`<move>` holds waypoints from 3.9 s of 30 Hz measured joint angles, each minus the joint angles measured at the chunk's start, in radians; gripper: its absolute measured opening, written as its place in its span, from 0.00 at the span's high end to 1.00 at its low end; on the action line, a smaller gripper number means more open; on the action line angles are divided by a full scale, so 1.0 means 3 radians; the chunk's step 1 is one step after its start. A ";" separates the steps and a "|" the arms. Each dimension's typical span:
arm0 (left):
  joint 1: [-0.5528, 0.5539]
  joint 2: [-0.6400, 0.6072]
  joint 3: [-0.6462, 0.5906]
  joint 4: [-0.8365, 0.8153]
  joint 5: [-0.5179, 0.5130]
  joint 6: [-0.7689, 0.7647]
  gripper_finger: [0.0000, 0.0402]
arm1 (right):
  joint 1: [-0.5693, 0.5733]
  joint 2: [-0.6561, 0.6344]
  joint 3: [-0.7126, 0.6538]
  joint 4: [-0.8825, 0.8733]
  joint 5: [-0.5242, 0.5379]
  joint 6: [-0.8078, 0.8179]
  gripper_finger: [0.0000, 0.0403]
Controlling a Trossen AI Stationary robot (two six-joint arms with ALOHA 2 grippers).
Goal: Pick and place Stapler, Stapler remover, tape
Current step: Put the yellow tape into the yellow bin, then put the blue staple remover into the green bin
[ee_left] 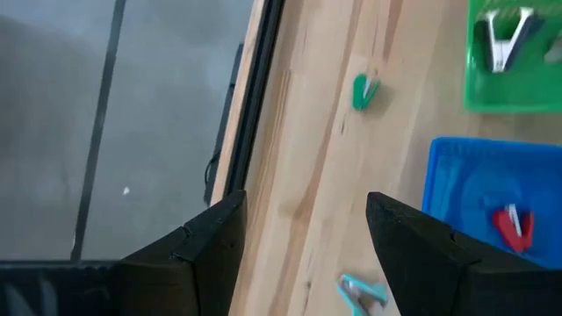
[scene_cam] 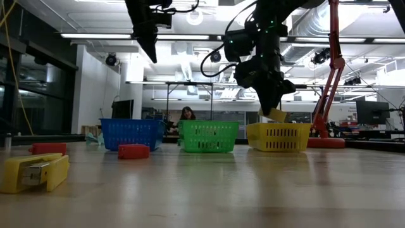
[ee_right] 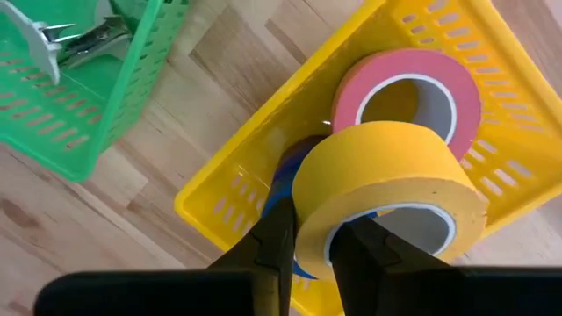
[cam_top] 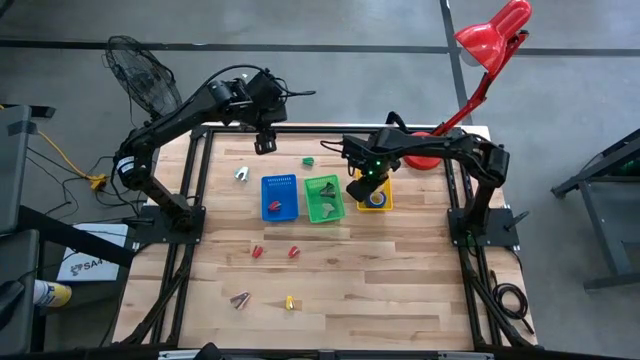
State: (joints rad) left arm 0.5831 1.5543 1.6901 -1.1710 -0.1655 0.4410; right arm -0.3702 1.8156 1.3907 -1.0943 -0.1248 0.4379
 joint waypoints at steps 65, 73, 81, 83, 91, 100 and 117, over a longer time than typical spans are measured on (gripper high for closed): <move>0.0750 -0.0003 -0.2327 0.0655 0.0142 -0.1743 0.43 | -0.0083 -0.0687 0.0017 0.0045 0.0370 0.0181 0.48; 0.0833 -0.0003 -0.2337 0.0900 0.0328 -0.1748 0.41 | -0.0083 -0.0687 0.0017 0.0045 0.0368 0.0119 0.47; 0.0828 -0.0003 -0.2336 0.0928 0.0349 -0.1769 0.24 | -0.0081 -0.0687 0.0017 0.0043 0.0367 0.0089 0.47; 0.0828 0.0002 -0.2336 0.0939 0.0334 -0.1834 0.22 | -0.0081 -0.0687 0.0017 0.0043 0.0367 0.0086 0.47; 0.0827 0.0289 -0.2337 0.0936 0.0433 -0.1938 0.22 | -0.0081 -0.0687 0.0017 0.0042 0.0332 0.0048 0.47; 0.0827 0.0392 -0.2355 0.0845 0.0442 -0.2011 0.22 | -0.0079 -0.0687 0.0017 0.0036 0.0305 0.0022 0.47; 0.0828 0.0393 -0.2538 0.1035 0.0531 -0.2047 0.22 | -0.0078 -0.0687 0.0017 0.0037 0.0305 -0.0059 0.47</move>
State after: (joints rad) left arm 0.8314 1.6722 0.9287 -0.8605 -0.0060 -0.1732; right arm -0.3935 1.6096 1.3956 -1.0832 -0.0334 0.4201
